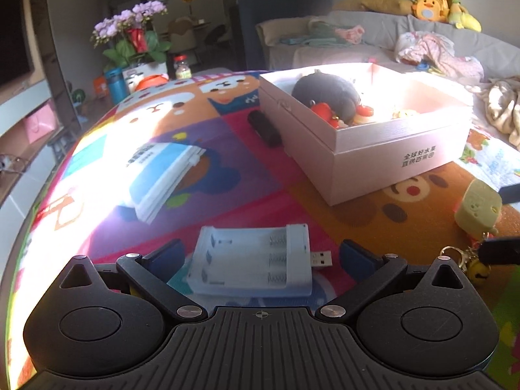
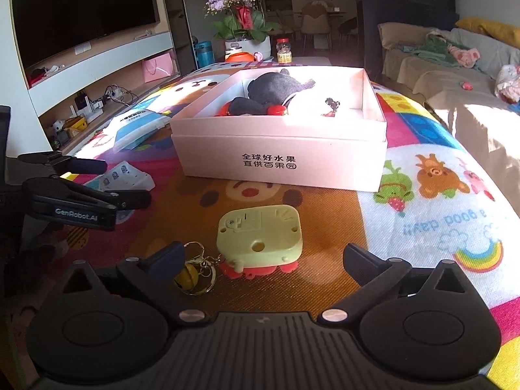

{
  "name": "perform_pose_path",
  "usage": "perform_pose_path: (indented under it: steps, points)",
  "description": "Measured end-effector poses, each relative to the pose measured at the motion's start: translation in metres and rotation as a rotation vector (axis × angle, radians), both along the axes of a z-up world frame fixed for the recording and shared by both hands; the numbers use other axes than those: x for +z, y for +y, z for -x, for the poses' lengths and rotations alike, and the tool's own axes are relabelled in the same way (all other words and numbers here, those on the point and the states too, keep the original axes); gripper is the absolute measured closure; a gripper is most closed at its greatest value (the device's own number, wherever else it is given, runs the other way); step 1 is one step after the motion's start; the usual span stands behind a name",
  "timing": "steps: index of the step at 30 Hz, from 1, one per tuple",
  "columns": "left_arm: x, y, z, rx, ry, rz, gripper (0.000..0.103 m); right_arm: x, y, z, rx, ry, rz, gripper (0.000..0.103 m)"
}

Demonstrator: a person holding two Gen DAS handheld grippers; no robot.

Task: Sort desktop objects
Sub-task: 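Lift the charger with the left gripper while the right gripper grasps the green square keychain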

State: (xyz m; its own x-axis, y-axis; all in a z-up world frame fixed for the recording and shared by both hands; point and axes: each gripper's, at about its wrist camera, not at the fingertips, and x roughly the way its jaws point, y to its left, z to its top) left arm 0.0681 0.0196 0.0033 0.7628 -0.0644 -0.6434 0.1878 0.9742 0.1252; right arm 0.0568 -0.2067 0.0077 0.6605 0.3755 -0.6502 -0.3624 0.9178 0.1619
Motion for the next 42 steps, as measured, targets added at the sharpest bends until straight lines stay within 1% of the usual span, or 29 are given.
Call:
perform_pose_path:
  steps: [1,2,5,7,10,11,13,17,18,23,25,28,30,32,34,38,40,41,42]
  points:
    - [-0.001,-0.001,-0.003,-0.002,0.006,-0.002,0.0,-0.002,-0.002,-0.001,0.004,0.028,-0.028,0.0]
    - [-0.003,0.0,-0.006,-0.006,0.014,-0.001,0.0,-0.002,-0.003,0.0,0.002,0.024,-0.039,0.0]
    - [-0.003,0.001,-0.008,-0.022,0.022,0.019,0.0,-0.003,0.0,0.003,0.008,0.017,-0.016,0.0]
    - [-0.003,-0.001,-0.003,-0.072,0.023,0.033,0.0,-0.003,0.001,0.004,0.01,0.02,-0.014,0.0]
    - [-0.003,-0.008,0.007,-0.186,0.028,0.058,0.0,-0.002,0.002,0.011,0.039,0.023,-0.004,0.0]
    - [-0.004,-0.01,0.009,-0.205,0.03,0.059,0.0,-0.003,0.003,0.013,0.048,0.019,0.004,0.0]
    - [-0.005,-0.016,0.008,-0.198,0.031,0.042,0.0,-0.003,0.005,0.017,0.058,0.01,0.021,0.0]
    - [-0.006,-0.019,0.0,-0.151,0.062,0.078,0.0,-0.004,0.008,0.019,0.045,0.007,0.03,0.0]
    - [-0.007,-0.02,0.0,-0.149,0.065,0.075,0.0,-0.004,0.008,0.019,0.043,0.006,0.033,0.0]
    - [-0.006,-0.021,0.004,-0.135,0.043,0.054,0.0,-0.005,0.013,0.021,0.021,0.006,0.055,0.0]
    - [-0.005,-0.019,0.01,-0.131,0.039,0.064,0.009,-0.005,0.017,0.022,0.033,0.002,0.091,0.0]
    - [-0.005,-0.017,0.025,-0.135,0.042,0.073,0.009,-0.004,0.023,0.02,0.085,0.012,0.161,0.0]
    - [-0.004,-0.016,0.04,-0.16,0.046,0.078,0.009,-0.001,0.02,0.018,0.099,0.015,0.145,0.0]
    - [-0.003,-0.015,0.055,-0.189,0.057,0.082,0.009,0.005,0.015,0.017,0.053,-0.024,0.114,0.0]
    - [-0.003,-0.014,0.066,-0.205,0.063,0.089,0.008,0.013,0.012,0.014,0.031,-0.053,0.101,0.0]
    - [-0.003,-0.012,0.073,-0.201,0.064,0.092,0.007,0.015,0.017,0.001,0.013,-0.063,0.114,0.001]
    - [-0.003,-0.012,0.073,-0.197,0.064,0.092,0.006,0.011,0.022,-0.006,0.014,-0.053,0.119,0.007]
    - [-0.003,-0.013,0.073,-0.195,0.066,0.092,0.006,0.01,0.024,-0.009,0.019,-0.042,0.123,0.019]
    - [-0.003,-0.013,0.073,-0.196,0.068,0.091,0.005,0.009,0.025,-0.012,0.026,-0.021,0.129,0.036]
